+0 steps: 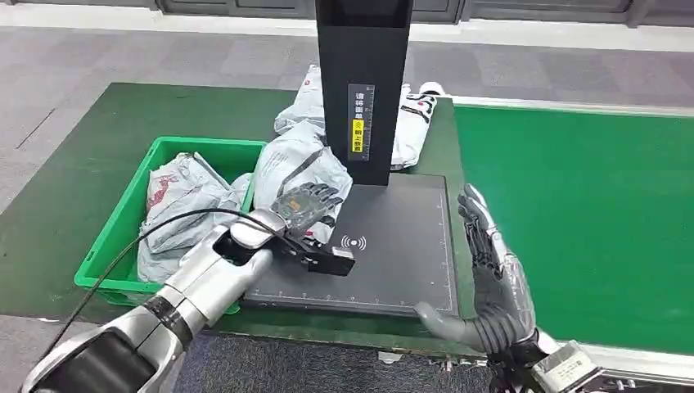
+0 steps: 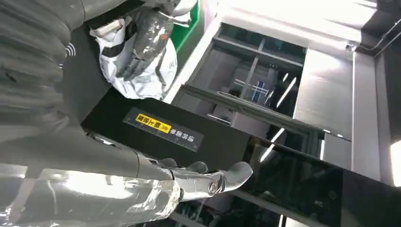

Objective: Moved the parcel from conveyor to table for the left to box.

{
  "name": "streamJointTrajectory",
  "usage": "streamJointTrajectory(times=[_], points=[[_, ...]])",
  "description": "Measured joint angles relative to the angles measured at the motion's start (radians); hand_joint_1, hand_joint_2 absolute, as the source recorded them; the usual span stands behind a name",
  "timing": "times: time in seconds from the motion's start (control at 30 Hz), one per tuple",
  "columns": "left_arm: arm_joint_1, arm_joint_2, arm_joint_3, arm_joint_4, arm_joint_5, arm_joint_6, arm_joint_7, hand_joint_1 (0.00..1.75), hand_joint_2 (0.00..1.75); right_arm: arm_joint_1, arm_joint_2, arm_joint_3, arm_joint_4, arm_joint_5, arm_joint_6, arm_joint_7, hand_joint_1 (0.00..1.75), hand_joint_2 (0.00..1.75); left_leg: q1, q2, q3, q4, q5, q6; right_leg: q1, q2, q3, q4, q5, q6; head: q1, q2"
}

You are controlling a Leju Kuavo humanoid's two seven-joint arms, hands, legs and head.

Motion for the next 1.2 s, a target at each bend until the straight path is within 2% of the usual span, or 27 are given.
streamJointTrajectory(times=[0.33,1.2], points=[[-0.042,0.014,-0.069,0.096,0.008,0.027,0.012,1.75,1.75,0.004,0.006,-0.021,0.005,-0.018,0.011,-0.016,0.00,1.75,0.000,0.000,0.000,0.000,0.000,0.000,0.000,0.000,0.000,0.000,0.000,0.000,0.000,0.000],[-0.059,0.016,-0.139,0.125,-0.081,0.093,0.075,1.75,1.75,-0.001,0.020,-0.038,0.004,-0.022,0.023,-0.025,0.00,1.75,0.000,0.000,0.000,0.000,0.000,0.000,0.000,0.000,0.000,0.000,0.000,0.000,0.000,0.000]])
